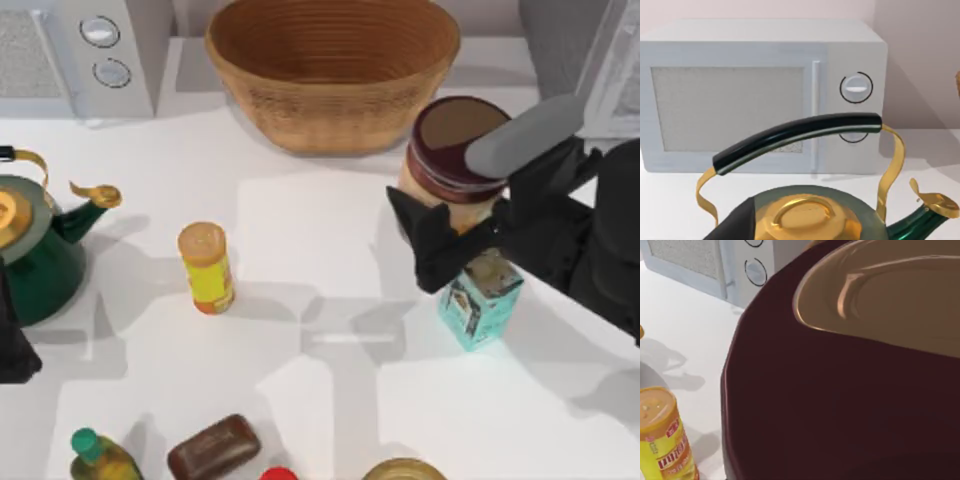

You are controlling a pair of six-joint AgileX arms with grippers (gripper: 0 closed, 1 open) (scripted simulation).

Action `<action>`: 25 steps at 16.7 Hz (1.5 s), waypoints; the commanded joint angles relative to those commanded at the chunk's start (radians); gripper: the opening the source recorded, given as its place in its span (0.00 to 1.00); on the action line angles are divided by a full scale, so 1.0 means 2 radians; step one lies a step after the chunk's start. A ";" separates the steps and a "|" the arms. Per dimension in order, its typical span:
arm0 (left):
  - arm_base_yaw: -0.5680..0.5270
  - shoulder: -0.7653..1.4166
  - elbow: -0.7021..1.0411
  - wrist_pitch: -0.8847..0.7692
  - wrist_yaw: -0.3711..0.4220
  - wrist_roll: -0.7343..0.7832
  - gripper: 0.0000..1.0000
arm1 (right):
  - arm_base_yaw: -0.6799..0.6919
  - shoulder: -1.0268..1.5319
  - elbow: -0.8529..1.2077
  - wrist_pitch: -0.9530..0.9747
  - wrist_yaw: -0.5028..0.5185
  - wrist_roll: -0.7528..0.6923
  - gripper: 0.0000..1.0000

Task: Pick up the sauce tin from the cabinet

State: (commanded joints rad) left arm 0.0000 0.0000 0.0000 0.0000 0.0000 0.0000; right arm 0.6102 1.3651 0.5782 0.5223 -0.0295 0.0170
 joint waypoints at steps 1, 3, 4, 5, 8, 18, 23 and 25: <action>0.000 0.000 0.000 0.000 0.000 0.000 1.00 | 0.013 0.031 0.007 0.009 -0.002 0.000 0.00; 0.000 0.000 0.000 0.000 0.000 0.000 1.00 | 0.034 0.081 0.017 0.024 -0.006 0.000 0.00; 0.000 0.000 0.000 0.000 0.000 0.000 1.00 | 0.042 0.099 0.020 0.029 -0.007 0.000 0.00; 0.000 0.000 0.000 0.000 0.000 0.000 1.00 | 0.048 0.113 0.022 0.033 -0.008 0.001 0.00; 0.000 0.000 0.000 0.000 0.000 0.000 1.00 | 0.053 0.123 0.024 0.036 -0.010 0.000 0.00; 0.000 0.000 0.000 0.000 0.000 0.000 1.00 | 0.055 0.208 0.060 0.080 -0.006 0.002 0.00; 0.000 0.000 0.000 0.000 0.000 0.000 1.00 | 0.057 0.275 0.092 0.117 -0.003 0.003 0.00; 0.000 0.000 0.000 0.000 0.000 0.000 1.00 | 0.057 0.276 0.094 0.119 -0.003 0.003 0.00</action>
State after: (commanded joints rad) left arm 0.0000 0.0000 0.0000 0.0000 0.0000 0.0000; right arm 0.7241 1.9173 0.7652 0.7596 -0.0357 0.0223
